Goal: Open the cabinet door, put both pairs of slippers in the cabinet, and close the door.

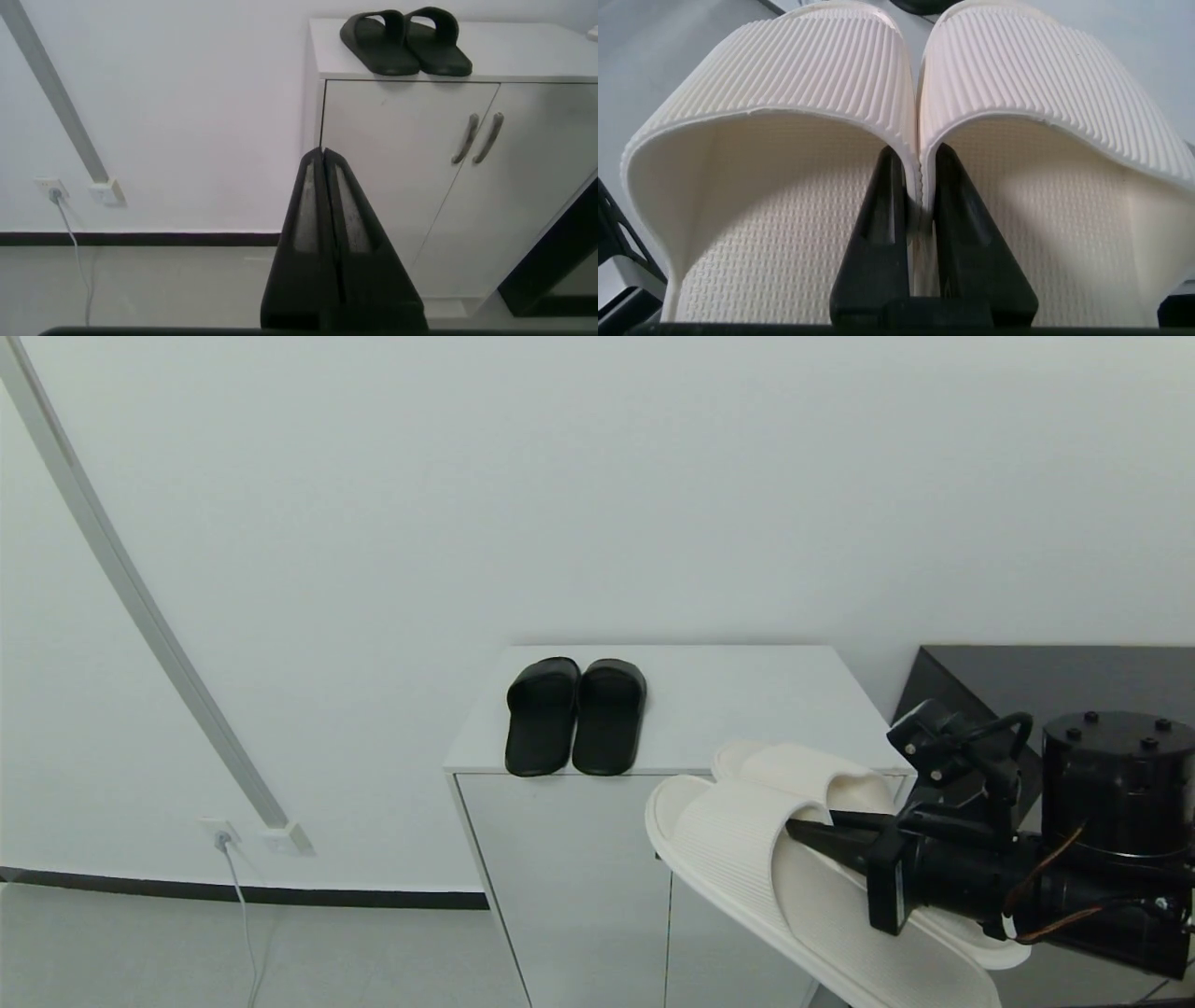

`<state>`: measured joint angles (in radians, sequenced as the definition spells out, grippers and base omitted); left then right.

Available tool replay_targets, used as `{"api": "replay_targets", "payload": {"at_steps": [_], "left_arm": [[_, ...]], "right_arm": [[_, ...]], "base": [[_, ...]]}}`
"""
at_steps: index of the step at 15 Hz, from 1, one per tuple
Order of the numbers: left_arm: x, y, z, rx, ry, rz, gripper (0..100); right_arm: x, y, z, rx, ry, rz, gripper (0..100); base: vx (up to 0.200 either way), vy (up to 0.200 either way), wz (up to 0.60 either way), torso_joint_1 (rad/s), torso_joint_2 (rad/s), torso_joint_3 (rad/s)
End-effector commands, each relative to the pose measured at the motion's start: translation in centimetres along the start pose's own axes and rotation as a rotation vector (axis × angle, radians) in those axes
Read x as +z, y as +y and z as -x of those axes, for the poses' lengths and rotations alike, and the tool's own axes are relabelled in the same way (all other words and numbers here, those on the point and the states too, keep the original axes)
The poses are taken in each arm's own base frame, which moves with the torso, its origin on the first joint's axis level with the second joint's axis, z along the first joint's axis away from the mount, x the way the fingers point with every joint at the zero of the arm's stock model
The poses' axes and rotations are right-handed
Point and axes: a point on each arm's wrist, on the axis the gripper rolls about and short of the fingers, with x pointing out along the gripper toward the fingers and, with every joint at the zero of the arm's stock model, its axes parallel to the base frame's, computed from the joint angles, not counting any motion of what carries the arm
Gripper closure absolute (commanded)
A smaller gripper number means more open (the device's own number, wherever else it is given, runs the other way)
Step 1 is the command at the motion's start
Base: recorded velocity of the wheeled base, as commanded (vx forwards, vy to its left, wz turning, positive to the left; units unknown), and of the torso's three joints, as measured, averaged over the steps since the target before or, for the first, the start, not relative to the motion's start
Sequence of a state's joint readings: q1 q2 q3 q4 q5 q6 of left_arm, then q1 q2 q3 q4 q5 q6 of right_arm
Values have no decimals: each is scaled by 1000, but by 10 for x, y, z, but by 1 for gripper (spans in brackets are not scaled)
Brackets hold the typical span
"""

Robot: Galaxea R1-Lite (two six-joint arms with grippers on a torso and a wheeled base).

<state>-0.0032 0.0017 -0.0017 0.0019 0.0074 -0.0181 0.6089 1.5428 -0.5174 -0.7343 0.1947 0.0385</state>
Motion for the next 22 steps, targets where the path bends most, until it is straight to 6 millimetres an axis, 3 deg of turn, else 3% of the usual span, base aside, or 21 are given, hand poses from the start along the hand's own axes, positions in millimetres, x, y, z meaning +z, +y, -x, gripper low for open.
{"api": "replay_targets", "payload": {"at_steps": [1,9,14,15,22], "left_arm": [[0,0,0,0,1,0,100],[0,0,0,7,1,-1,100],[0,0,0,0,3,-1,100],[0,0,0,2,3,-1,0],[0,0,0,2,3,-1,0]], "right_arm": [[-1,0,-2,0,8,-1,100],[-3,0,0,-3,11,4,100],[-6,2,5,-28,15,8,100],[-5,3,7,-28,7,9,100],[-8,9,7,-2,20,19,100]], "base": [[0,0,0,0,0,0],[0,0,0,-9,18,12],[0,0,0,-150,352,192],[0,0,0,-178,408,217],[0,0,0,-217,520,297]]}}
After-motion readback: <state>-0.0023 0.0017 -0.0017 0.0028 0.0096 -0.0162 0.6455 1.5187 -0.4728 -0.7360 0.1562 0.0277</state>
